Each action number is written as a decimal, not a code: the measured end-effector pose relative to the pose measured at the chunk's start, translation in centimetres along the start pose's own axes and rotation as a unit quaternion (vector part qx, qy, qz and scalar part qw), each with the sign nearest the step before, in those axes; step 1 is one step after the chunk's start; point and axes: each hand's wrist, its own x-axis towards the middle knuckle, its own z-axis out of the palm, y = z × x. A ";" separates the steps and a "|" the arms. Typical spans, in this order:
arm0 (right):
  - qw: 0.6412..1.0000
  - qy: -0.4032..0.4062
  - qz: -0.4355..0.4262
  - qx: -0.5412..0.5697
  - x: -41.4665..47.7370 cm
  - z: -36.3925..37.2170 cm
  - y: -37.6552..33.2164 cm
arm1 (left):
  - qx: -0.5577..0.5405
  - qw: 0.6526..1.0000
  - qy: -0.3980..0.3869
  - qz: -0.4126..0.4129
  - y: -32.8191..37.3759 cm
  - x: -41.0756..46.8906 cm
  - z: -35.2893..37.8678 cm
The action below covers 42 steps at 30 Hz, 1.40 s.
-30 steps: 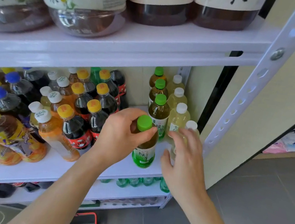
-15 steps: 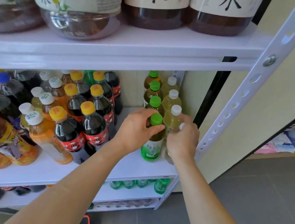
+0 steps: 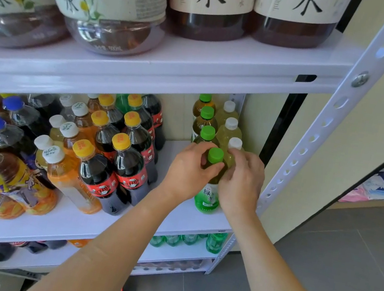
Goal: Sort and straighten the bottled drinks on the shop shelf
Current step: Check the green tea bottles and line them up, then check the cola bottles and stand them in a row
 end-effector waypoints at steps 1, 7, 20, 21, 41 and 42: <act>1.000 0.004 -0.013 0.000 -0.1 -0.2 -0.2 | -0.002 1.000 -0.004 -0.009 0.1 -0.2 -0.3; 0.992 0.018 -0.128 0.011 -1.2 -1.2 -1.5 | 0.104 0.988 0.092 0.061 0.4 -3.1 -4.8; 0.973 -0.095 -0.181 -0.104 -3.6 -2.9 -3.5 | 0.307 0.950 0.044 0.035 -2.5 -7.2 -10.6; 0.973 -0.107 -0.191 -0.066 -4.3 -2.9 -3.5 | 0.292 0.954 0.040 0.051 -2.4 -7.7 -10.6; 0.658 -0.432 0.250 0.564 -14.8 -6.7 -16.7 | -0.514 0.847 -0.022 -0.138 -2.6 -13.8 -21.4; 0.646 -0.432 0.265 0.571 -15.3 -6.6 -17.7 | -0.517 0.843 -0.045 -0.140 -2.9 -14.6 -21.3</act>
